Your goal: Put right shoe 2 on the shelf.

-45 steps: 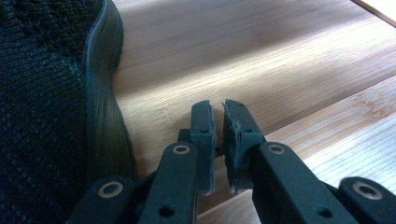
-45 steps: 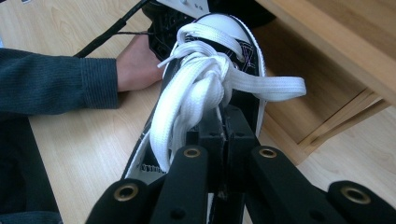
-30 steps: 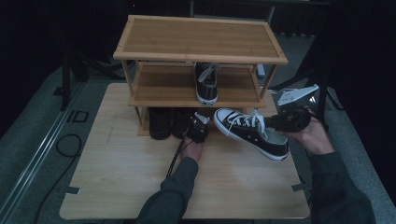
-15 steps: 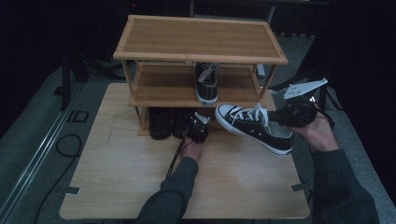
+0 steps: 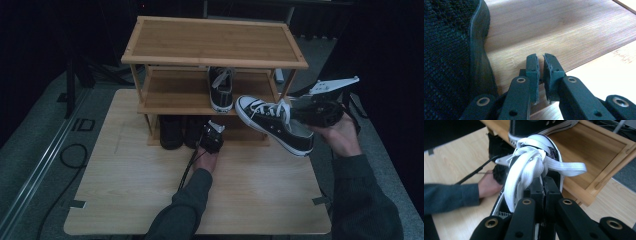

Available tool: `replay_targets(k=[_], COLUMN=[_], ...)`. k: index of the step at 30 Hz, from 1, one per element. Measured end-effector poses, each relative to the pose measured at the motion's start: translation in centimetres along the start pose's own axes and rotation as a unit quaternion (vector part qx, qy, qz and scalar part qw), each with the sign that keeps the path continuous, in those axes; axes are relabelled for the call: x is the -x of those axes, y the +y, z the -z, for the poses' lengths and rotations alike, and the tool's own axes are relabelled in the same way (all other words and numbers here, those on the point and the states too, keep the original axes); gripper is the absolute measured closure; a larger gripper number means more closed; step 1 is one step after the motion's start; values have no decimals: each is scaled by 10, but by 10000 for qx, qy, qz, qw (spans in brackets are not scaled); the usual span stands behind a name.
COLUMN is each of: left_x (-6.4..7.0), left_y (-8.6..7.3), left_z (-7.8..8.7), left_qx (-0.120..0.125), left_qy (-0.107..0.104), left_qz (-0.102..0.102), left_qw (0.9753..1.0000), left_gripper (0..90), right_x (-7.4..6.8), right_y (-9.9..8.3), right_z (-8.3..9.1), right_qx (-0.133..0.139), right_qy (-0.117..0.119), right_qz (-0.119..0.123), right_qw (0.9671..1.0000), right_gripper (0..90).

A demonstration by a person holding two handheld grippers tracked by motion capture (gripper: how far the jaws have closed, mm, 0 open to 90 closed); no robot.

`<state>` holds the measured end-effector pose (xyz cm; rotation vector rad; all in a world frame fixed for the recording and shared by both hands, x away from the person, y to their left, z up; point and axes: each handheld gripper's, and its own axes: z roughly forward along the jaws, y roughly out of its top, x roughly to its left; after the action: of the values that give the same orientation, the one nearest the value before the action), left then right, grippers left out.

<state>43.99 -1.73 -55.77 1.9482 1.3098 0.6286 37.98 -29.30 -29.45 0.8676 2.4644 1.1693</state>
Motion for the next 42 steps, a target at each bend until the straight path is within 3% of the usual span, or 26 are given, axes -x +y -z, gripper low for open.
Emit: replay_targets(k=[19,20,24,29,34,39,42], left_x=[-1,-1,-1,-1,-1,-1,-1], left_y=[0,0,0,0,0,0,0], left_z=[0,0,0,0,0,0,0], left_qx=[-10,-10,-24,-23,-24,-23,-23], left_qy=[1,-3,-11,-13,-21,-27,-26], left_qz=[-27,-22,-32,-26,-24,-15,-16], left_qw=[10000,10000,10000,10000,10000,10000,10000], left_gripper=[826,826,826,826,826,826,826], right_x=[13,10,8,8,7,7,5], right_y=[20,22,25,28,30,31,32], right_z=[-33,-38,-49,-57,-64,-69,-73], right_qx=[141,150,184,207,395,418,522], right_qy=[-517,-663,-872,-957,-1193,-1241,-1329], right_qz=[-470,-451,-465,-537,-728,-799,-882], right_qw=[9975,9967,9949,9938,9894,9882,9858], right_gripper=[883,883,883,883,883,883,883])
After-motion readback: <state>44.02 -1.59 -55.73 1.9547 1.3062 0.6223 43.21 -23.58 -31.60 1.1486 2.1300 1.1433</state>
